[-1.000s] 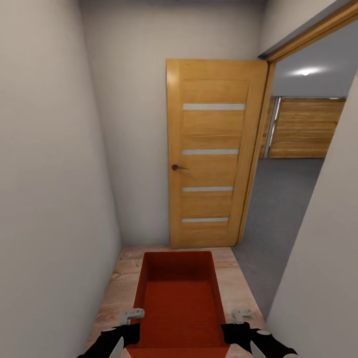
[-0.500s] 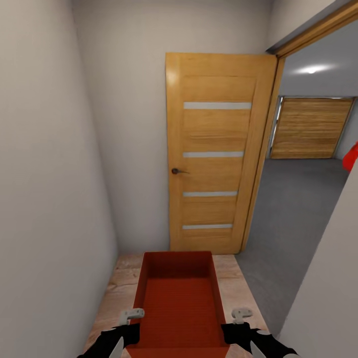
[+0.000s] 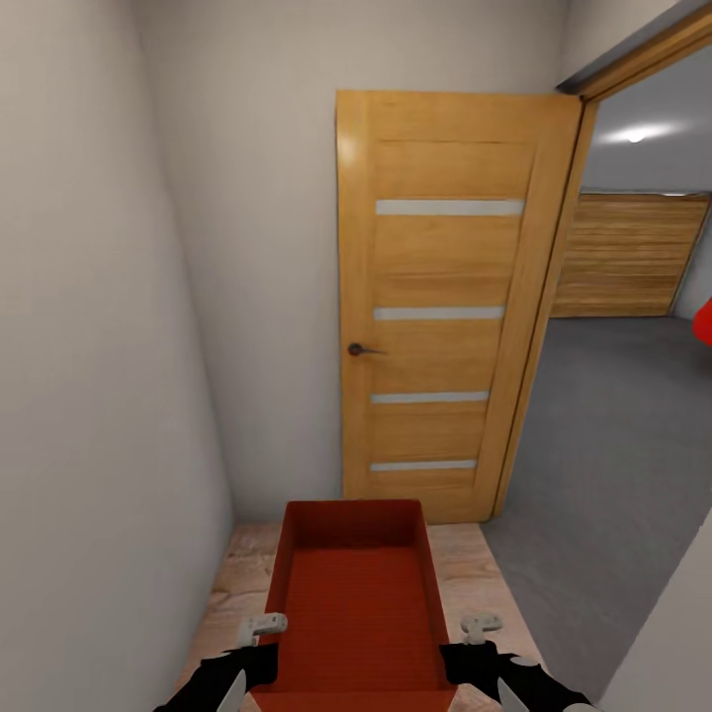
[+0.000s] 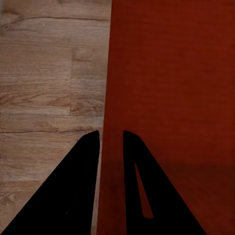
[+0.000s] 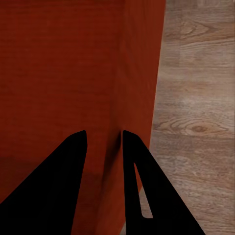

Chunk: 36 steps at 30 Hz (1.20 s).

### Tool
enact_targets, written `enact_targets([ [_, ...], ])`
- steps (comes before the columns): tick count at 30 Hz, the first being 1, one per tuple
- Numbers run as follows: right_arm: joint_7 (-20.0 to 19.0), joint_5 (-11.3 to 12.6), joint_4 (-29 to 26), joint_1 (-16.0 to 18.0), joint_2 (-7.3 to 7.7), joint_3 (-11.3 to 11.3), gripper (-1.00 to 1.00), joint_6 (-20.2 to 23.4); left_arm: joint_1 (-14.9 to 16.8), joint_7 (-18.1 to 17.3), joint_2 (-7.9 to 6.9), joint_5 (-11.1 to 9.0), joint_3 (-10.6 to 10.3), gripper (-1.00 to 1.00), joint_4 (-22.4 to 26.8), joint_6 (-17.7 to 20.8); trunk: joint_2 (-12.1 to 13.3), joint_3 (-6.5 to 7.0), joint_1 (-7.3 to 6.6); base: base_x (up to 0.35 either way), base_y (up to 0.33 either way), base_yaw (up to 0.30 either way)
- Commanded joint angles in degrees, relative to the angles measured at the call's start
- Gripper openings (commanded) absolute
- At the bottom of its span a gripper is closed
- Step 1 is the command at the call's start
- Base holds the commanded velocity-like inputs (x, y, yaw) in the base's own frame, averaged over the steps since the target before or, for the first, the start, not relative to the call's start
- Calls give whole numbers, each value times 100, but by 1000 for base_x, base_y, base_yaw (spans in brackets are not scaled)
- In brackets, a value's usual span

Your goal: Move the two storage containers from the living room to the garage. In the garage, place one container on the floor and stack the other container on top of it (either order is fine).

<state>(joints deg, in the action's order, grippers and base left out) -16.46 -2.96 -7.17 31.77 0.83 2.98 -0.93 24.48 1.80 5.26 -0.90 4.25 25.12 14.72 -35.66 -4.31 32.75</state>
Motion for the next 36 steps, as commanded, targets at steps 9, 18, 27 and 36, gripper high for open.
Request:
enact_targets([
  [9, -11, -124, 22, 5, 5, -26, -100, -4, 4, 163, -166, 124, 6, -100, 26, -84, -9, -11, 5, 329, 17, 0],
  [18, -15, -121, 22, 5, 5, -26, -100, -4, 4, 163, -166, 125, 6, -100, 23, -84, -9, -11, 5, 329, 0, 0],
  [27, -22, -122, 22, 5, 5, -26, -100, -4, 4, 163, -166, 117, 6, -100, 27, -84, -9, -11, 5, 248, 0, -89],
  [36, -24, -118, 22, 5, 5, -26, -100, -4, 4, 163, -152, 107, 18, -100, 27, -84, -9, -11, 5, 14, 0, -265],
])
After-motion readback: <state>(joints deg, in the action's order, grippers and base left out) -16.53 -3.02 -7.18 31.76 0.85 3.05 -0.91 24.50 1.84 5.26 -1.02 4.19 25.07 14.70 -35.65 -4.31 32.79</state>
